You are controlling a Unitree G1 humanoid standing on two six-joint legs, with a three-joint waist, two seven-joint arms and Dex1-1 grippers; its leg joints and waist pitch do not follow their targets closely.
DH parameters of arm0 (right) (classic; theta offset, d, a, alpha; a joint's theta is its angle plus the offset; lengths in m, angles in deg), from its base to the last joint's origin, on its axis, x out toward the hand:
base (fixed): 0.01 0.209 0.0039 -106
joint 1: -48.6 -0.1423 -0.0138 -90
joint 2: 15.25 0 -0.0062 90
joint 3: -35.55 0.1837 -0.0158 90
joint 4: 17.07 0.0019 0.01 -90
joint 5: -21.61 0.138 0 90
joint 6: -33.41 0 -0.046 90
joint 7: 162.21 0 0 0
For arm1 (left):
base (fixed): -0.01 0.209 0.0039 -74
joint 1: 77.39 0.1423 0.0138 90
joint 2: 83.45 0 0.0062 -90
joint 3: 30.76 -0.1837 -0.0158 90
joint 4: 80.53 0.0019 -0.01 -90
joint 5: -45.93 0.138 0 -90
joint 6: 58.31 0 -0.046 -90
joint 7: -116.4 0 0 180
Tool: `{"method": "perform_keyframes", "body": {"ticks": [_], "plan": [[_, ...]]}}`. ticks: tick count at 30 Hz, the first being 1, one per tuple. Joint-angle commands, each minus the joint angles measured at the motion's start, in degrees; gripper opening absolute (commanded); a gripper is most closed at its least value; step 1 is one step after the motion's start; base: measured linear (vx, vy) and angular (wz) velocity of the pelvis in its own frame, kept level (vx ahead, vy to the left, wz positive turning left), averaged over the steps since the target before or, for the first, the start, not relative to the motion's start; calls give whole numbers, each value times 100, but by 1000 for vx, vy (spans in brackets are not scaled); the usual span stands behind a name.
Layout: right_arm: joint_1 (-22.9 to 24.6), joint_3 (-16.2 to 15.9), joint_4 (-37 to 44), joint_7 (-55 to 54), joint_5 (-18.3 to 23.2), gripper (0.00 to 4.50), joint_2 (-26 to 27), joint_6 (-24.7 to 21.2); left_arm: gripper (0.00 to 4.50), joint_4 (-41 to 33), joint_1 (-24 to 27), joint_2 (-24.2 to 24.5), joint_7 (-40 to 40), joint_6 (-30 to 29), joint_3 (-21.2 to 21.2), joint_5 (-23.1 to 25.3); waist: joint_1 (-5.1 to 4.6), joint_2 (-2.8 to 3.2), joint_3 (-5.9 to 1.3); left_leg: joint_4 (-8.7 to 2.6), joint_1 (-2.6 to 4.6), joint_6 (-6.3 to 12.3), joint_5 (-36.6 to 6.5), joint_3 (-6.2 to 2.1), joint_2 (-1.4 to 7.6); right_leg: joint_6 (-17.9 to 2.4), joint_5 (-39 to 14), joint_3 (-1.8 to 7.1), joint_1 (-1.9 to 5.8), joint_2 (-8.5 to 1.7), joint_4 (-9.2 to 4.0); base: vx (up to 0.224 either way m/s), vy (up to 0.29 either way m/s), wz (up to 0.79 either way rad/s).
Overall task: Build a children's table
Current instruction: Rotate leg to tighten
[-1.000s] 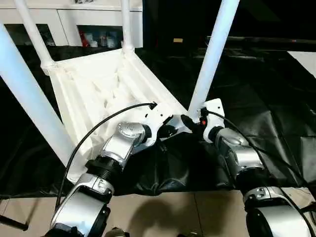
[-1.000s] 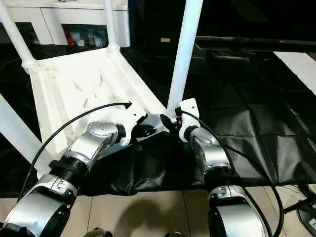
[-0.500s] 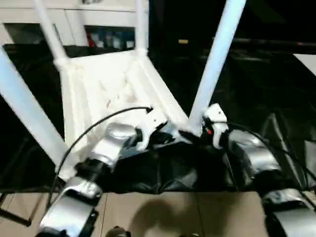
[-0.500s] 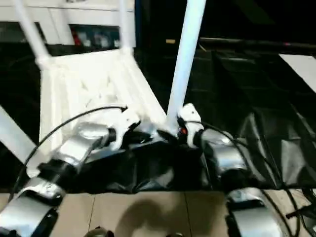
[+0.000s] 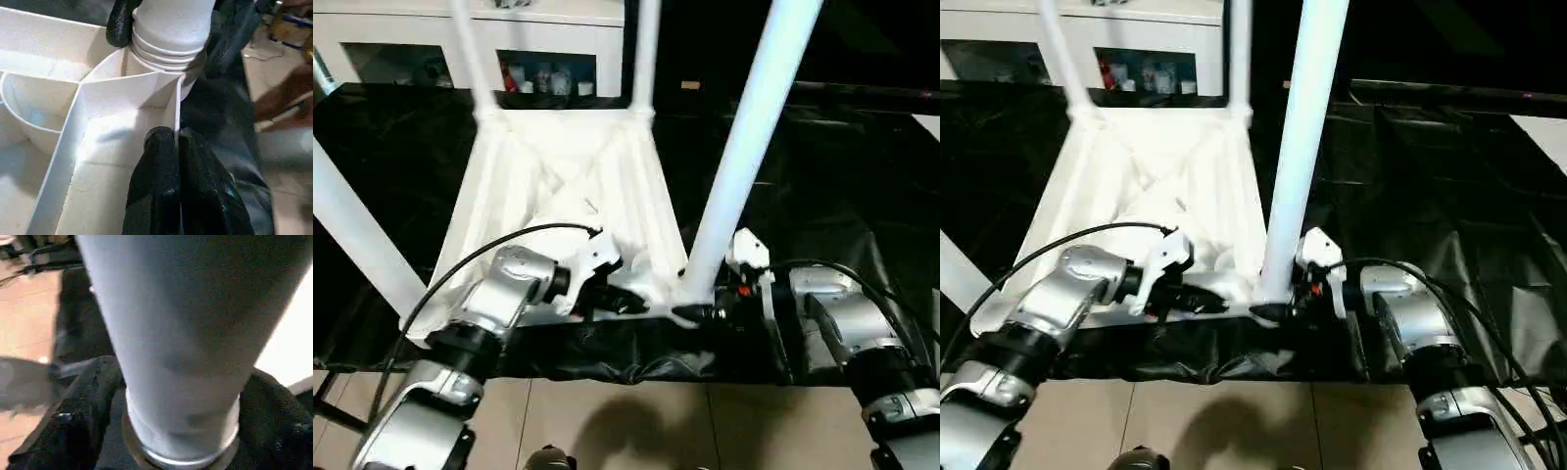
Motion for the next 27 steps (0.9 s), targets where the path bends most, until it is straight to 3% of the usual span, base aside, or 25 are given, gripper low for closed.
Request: {"method": "perform_keyframes", "body": {"ticks": [1, 8, 12, 18, 19, 24, 27], "plan": [[21, -223, 205, 226, -3, 328, 56, -77, 0, -377, -85, -191, 455, -30, -104, -497, -37, -51, -421, -370, 98, 277, -1175, -68, 182, -1264, -1363, 237, 264, -373, -410, 0, 0, 0], [86, -284, 330, 323, 43, 278, 26, -186, 0, -499, -43, -158, 570, -181, -111, -505, -28, -53, -431, -364, 92, 270, -1090, -69, 175, -1270, -1260, 236, 270, -375, -398, 0, 0, 0], [86, -119, 280, 34, 112, 273, 200, -179, 0, -348, -85, -347, 107, -187, -5, -411, -28, -57, -427, -365, 97, 246, -1143, -70, 173, -1243, -1360, 236, 265, -379, -413, 0, 0, 0], [-92, 258, -169, -1223, 41, 272, 702, -49, 0, 114, -327, -772, -993, -220, 210, -171, -115, -78, -426, -379, 80, 106, -1213, -93, 134, -1103, -1689, 226, 285, -395, -455, 0, 0, 0], [-133, 391, -311, -1737, 28, 271, 927, -30, 0, 287, -427, -958, -1434, -239, 279, -85, -175, -78, -425, -374, 64, 122, -1159, -91, 128, -1086, -1623, 230, 289, -388, -458, 0, 0, 0], [-346, 746, -871, -3420, -136, 270, 1546, -50, 0, 570, -654, -1482, -2592, -355, 442, 58, -282, -75, -452, -358, 50, 186, -909, -88, 111, -1231, -1163, 221, 308, -368, -416, 0, 0, 0], [-526, 992, -1183, -4112, -101, 270, 1813, -172, 0, 692, -726, -1686, -3038, -290, 470, 179, -307, -60, -465, -348, 49, 255, -866, -80, 105, -1290, -998, 218, 321, -363, -404, 0, 0, 0]]}}
